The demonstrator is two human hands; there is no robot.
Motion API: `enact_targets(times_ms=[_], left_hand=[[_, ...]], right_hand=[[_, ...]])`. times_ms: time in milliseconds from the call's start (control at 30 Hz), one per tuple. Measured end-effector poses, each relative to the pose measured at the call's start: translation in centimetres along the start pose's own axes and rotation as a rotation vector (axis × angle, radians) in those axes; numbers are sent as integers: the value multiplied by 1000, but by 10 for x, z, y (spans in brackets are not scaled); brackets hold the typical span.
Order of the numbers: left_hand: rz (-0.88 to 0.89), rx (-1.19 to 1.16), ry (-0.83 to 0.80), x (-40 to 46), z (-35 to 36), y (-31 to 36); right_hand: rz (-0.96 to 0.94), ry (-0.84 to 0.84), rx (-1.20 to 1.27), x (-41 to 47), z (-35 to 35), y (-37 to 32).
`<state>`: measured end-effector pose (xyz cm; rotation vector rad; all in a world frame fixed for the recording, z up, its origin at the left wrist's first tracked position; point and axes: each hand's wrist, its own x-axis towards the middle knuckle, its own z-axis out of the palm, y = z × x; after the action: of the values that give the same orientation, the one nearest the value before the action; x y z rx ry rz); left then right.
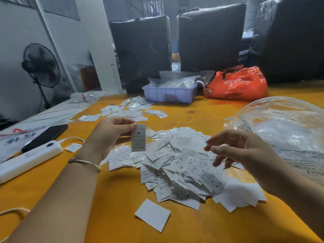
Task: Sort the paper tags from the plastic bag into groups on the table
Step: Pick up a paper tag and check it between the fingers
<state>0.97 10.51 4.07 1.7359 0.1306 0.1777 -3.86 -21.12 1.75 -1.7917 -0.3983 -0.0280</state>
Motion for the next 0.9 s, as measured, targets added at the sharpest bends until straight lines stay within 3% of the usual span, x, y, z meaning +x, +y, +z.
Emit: enact_targets(times_ms=[167, 367, 500, 633, 733, 900], left_hand=[[-112, 217, 84, 13, -17, -19], [-70, 436, 146, 17, -12, -36], [10, 530, 203, 20, -9, -39], [185, 563, 216, 13, 7, -31], [315, 559, 122, -1, 29, -23], [454, 611, -144, -23, 65, -26]], right_hand=[[24, -45, -30, 1, 3, 2], [19, -64, -81, 2, 3, 5], [-105, 126, -221, 4, -3, 4], [-330, 507, -807, 7, -30, 4], [-147, 627, -1067, 11, -55, 6], [264, 412, -1304, 21, -80, 25]])
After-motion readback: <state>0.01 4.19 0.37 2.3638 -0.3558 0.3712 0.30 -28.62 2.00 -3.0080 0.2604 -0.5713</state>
